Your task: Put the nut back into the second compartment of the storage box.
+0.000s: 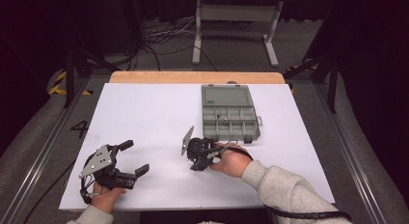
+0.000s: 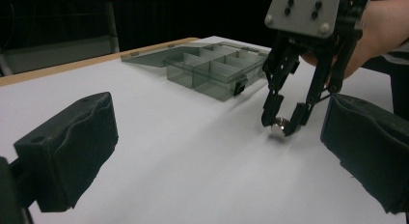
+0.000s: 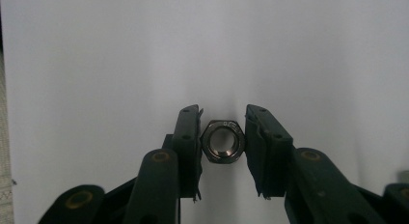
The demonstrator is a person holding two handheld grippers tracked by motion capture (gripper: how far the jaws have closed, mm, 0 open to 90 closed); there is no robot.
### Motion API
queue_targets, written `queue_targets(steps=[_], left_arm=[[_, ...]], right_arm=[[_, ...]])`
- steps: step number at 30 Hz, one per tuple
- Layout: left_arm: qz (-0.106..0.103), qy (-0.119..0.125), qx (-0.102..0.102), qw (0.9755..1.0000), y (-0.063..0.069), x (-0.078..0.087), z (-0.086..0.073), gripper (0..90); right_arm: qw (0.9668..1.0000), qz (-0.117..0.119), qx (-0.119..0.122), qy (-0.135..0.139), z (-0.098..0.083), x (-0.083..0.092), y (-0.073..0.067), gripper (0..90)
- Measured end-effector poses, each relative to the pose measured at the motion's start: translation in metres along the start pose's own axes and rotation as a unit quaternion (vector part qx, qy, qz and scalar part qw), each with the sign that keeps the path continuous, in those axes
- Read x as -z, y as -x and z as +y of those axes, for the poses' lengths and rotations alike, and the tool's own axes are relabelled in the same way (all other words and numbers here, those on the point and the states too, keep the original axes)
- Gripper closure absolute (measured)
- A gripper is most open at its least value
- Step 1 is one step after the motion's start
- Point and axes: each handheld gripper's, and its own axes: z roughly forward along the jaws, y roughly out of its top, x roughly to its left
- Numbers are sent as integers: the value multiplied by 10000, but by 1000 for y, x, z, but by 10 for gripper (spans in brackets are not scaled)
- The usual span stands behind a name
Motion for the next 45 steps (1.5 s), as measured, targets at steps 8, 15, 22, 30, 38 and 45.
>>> queue_targets(steps=[8,15,22,30,38,45], left_arm=[[-5,-7,3,10000,-1,0,0,4],[6,5,29,10000,0,0,0,4],[14,2,44,10000,-1,0,-1,4],[9,17,60,10000,-2,1,-1,4],[-5,4,60,10000,-2,1,-1,4],[0,4,62,10000,-2,2,-1,4]], right_arm=[[9990,-322,-99,289,3,33,15,677],[9963,-669,-278,457,3,57,36,678],[9897,-1074,-776,544,-5,75,78,677],[9815,-1340,-1266,508,-19,78,116,677],[9715,-1501,-1794,389,-39,76,147,676],[9674,-1481,-2031,304,-50,67,158,676]])
